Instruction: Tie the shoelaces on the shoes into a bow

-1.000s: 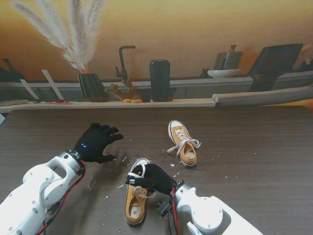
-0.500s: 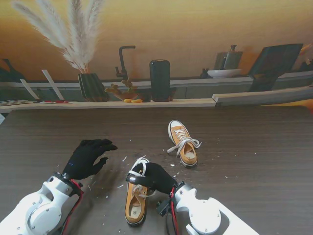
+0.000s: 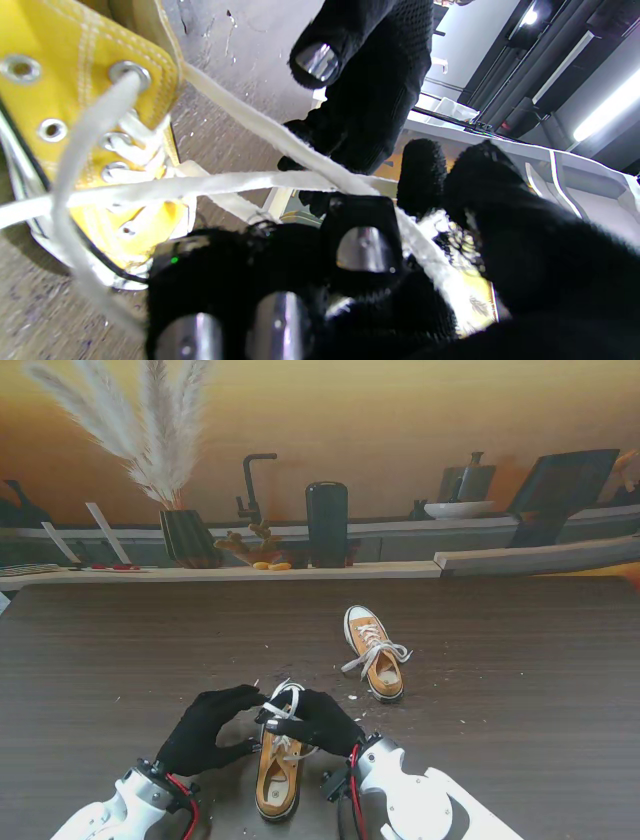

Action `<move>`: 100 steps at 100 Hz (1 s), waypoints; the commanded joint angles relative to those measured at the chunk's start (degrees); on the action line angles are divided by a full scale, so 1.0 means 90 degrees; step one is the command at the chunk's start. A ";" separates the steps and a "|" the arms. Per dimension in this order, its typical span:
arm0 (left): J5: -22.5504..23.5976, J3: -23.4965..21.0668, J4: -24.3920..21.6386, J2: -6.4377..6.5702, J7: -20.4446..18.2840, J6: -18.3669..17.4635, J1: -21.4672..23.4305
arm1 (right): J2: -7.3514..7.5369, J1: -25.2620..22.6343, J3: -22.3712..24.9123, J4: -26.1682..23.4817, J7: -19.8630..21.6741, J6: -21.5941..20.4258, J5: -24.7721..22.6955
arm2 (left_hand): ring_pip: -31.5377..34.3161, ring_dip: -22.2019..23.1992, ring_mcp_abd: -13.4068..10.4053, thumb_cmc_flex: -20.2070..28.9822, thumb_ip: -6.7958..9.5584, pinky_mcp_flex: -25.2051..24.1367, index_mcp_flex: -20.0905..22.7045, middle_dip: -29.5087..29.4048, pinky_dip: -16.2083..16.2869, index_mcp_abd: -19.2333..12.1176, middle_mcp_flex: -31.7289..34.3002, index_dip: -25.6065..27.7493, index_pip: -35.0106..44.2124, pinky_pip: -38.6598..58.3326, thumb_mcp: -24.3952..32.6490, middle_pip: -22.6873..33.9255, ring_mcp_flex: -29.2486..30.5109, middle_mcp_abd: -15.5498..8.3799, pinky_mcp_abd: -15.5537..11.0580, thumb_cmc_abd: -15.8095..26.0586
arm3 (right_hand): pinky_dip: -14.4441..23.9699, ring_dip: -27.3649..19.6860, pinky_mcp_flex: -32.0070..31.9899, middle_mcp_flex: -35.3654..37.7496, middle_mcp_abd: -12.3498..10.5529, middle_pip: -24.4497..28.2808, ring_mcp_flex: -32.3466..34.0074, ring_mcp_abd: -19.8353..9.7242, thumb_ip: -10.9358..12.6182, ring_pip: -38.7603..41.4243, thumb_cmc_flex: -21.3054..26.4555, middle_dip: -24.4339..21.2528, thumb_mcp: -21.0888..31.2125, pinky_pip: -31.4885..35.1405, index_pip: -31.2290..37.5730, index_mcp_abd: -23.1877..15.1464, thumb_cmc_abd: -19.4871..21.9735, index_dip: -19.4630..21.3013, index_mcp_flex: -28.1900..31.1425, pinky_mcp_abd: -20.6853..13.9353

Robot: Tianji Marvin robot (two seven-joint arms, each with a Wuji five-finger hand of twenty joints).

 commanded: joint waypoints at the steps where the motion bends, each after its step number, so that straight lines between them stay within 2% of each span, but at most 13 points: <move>1: -0.0095 0.0062 0.0016 -0.0096 -0.0172 -0.0057 -0.0067 | 0.0020 -0.0028 0.0002 -0.0076 0.0114 -0.0014 -0.0018 | 0.0114 0.0169 -0.0047 -0.0171 -0.0030 -0.0031 -0.0190 0.0018 0.0135 -0.0101 -0.0078 -0.0114 -0.0072 0.0109 -0.0229 -0.0009 -0.0020 -0.0037 -0.0122 -0.0032 | -0.0060 -0.0084 0.0212 0.0288 0.0206 -0.0020 0.0093 0.0055 -0.0119 0.0474 0.0196 0.0080 -0.0069 0.1833 -0.0123 -0.0081 0.0061 -0.0057 -0.0205 -0.0132; 14: -0.0708 0.0269 0.0169 -0.0149 -0.0410 -0.0255 -0.0249 | 0.0028 -0.0012 -0.0015 -0.0074 0.0129 -0.0020 -0.0054 | 0.0181 0.0205 -0.0034 -0.0168 -0.0042 -0.0045 -0.0097 0.0041 0.0176 -0.0216 -0.0019 -0.0076 0.0014 0.0185 -0.0272 0.0026 0.0006 -0.0026 -0.0106 0.0268 | -0.0060 -0.0095 0.0211 0.0301 0.0205 -0.0026 0.0092 0.0059 -0.0119 0.0482 0.0208 0.0088 -0.0082 0.1833 -0.0126 -0.0100 0.0059 -0.0040 -0.0194 -0.0124; 26: -0.1153 0.0434 0.0255 -0.0186 -0.0592 -0.0393 -0.0372 | 0.0031 0.0023 -0.0034 -0.0049 0.0136 -0.0010 -0.0101 | 0.0214 0.0220 -0.0010 0.0008 -0.0044 -0.0051 0.0079 0.0065 0.0202 -0.0524 0.0141 0.0056 0.0285 0.0234 -0.0255 0.0074 0.0040 -0.0007 -0.0081 0.0488 | -0.0059 -0.0102 0.0211 0.0303 0.0209 -0.0031 0.0091 0.0060 -0.0121 0.0485 0.0220 0.0093 -0.0093 0.1833 -0.0125 -0.0125 0.0068 -0.0038 -0.0190 -0.0119; 36: -0.1326 0.0505 0.0298 -0.0213 -0.0608 -0.0497 -0.0427 | 0.0027 0.0035 -0.0038 -0.0042 0.0129 0.0018 -0.0115 | 0.0247 0.0228 0.0008 0.0330 -0.0042 -0.0020 0.0501 0.0073 0.0215 -0.0878 0.0341 0.0234 0.0682 0.0281 -0.0303 0.0113 0.0124 -0.0035 -0.0064 0.0714 | -0.0056 -0.0107 0.0210 0.0303 0.0221 -0.0036 0.0090 0.0067 -0.0121 0.0489 0.0234 0.0098 -0.0103 0.1833 -0.0118 -0.0136 0.0066 -0.0036 -0.0190 -0.0113; 42: -0.1414 0.0531 0.0279 -0.0219 -0.0644 -0.0508 -0.0431 | 0.0025 0.0038 -0.0036 -0.0039 0.0124 0.0022 -0.0115 | 0.0278 0.0222 0.0039 0.1385 -0.0008 0.0001 0.0826 0.0084 0.0200 -0.1170 0.0526 0.0542 0.1107 0.0355 -0.1348 0.0153 0.0173 -0.0036 -0.0042 0.0910 | -0.0053 -0.0108 0.0210 0.0306 0.0211 -0.0038 0.0089 0.0068 -0.0121 0.0492 0.0235 0.0100 -0.0109 0.1833 -0.0119 -0.0130 0.0069 -0.0038 -0.0195 -0.0111; 47: -0.1408 0.0535 0.0248 -0.0224 -0.0626 -0.0478 -0.0421 | 0.0018 0.0029 -0.0029 -0.0046 0.0113 0.0032 -0.0086 | 0.0304 0.0216 0.0068 0.2071 0.0019 0.0024 0.1077 0.0090 0.0196 -0.1361 0.0662 0.0736 0.1559 0.0404 -0.1753 0.0189 0.0232 -0.0032 -0.0004 0.1035 | -0.0048 -0.0108 0.0209 0.0323 0.0215 -0.0038 0.0089 0.0072 -0.0119 0.0497 0.0234 0.0101 -0.0110 0.1833 -0.0115 -0.0107 0.0074 -0.0038 -0.0188 -0.0106; 48: -0.1398 0.0531 0.0237 -0.0224 -0.0620 -0.0467 -0.0415 | 0.0017 0.0027 -0.0027 -0.0047 0.0111 0.0033 -0.0079 | 0.0306 0.0209 0.0082 0.2228 0.0076 0.0023 0.1111 0.0092 0.0182 -0.1376 0.0689 0.0703 0.1686 0.0409 -0.1929 0.0199 0.0235 -0.0024 0.0000 0.1122 | -0.0047 -0.0107 0.0208 0.0326 0.0215 -0.0039 0.0088 0.0074 -0.0120 0.0498 0.0227 0.0101 -0.0111 0.1833 -0.0117 -0.0099 0.0079 -0.0040 -0.0189 -0.0105; 50: -0.1374 0.0522 0.0213 -0.0224 -0.0603 -0.0440 -0.0402 | 0.0014 0.0022 -0.0022 -0.0049 0.0108 0.0035 -0.0064 | 0.0310 0.0203 0.0095 0.2380 0.0126 0.0027 0.1183 0.0097 0.0174 -0.1362 0.0734 0.0707 0.1824 0.0417 -0.2037 0.0216 0.0240 -0.0009 0.0006 0.1226 | -0.0044 -0.0106 0.0208 0.0333 0.0219 -0.0039 0.0088 0.0077 -0.0116 0.0501 0.0229 0.0101 -0.0104 0.1833 -0.0121 -0.0076 0.0084 -0.0042 -0.0190 -0.0102; 55: -0.1308 0.0496 0.0163 -0.0244 -0.0475 -0.0344 -0.0367 | 0.0006 0.0000 -0.0009 -0.0062 0.0101 0.0043 0.0002 | 0.0343 0.0208 0.0153 0.2647 0.0110 0.0052 0.1315 0.0113 0.0187 -0.1331 0.0860 0.0976 0.2273 0.0480 -0.2048 0.0261 0.0300 0.0033 0.0066 0.1346 | -0.0031 -0.0099 0.0209 0.0364 0.0225 -0.0039 0.0087 0.0078 -0.0108 0.0513 0.0196 0.0099 -0.0089 0.1833 -0.0152 0.0031 0.0117 -0.0054 -0.0186 -0.0100; 69: -0.1113 0.0261 -0.0069 -0.0293 -0.0140 -0.0154 -0.0192 | -0.0005 -0.0049 0.0015 -0.0097 0.0130 0.0113 0.0200 | 0.0379 0.0204 0.0236 0.2833 0.0099 0.0038 0.0998 0.0148 0.0178 -0.1222 0.0903 0.1690 0.3198 0.0563 -0.2159 0.0329 0.0300 0.0072 0.0147 0.1528 | 0.0161 -0.0015 0.0195 0.0428 0.0253 -0.0008 0.0080 0.0127 -0.0016 0.0556 -0.0004 0.0114 0.0005 0.1833 -0.0549 0.0553 0.0397 0.0016 -0.0119 0.0034; 87: -0.0893 -0.0109 -0.0528 -0.0346 0.0194 0.0000 0.0047 | -0.0024 -0.0100 0.0044 -0.0182 0.0195 0.0369 0.0493 | 0.0430 0.0210 0.0298 0.2883 0.0089 0.0079 0.0859 0.0186 0.0184 -0.1163 0.0993 0.2224 0.3645 0.0645 -0.2201 0.0408 0.0366 0.0108 0.0225 0.1557 | 0.0319 0.0101 0.0176 0.0458 0.0348 0.0232 0.0070 0.0242 0.0056 0.0599 0.0212 0.0121 -0.0009 0.1833 -0.0710 0.1109 0.0489 0.0045 -0.0018 0.0197; 100: -0.0802 -0.0327 -0.0881 -0.0343 0.0195 0.0042 0.0186 | -0.0045 -0.0139 0.0050 -0.0236 0.0184 0.0511 0.0612 | 0.0457 0.0216 0.0325 0.2892 0.0090 0.0069 0.0779 0.0237 0.0175 -0.1051 0.1032 0.2631 0.3813 0.0676 -0.2164 0.0486 0.0379 0.0119 0.0243 0.1553 | 0.0420 0.0202 0.0158 0.0460 0.0428 0.0388 0.0060 0.0365 0.0093 0.0632 0.0283 0.0036 -0.0011 0.1833 -0.0785 0.1311 0.0520 0.0027 0.0039 0.0328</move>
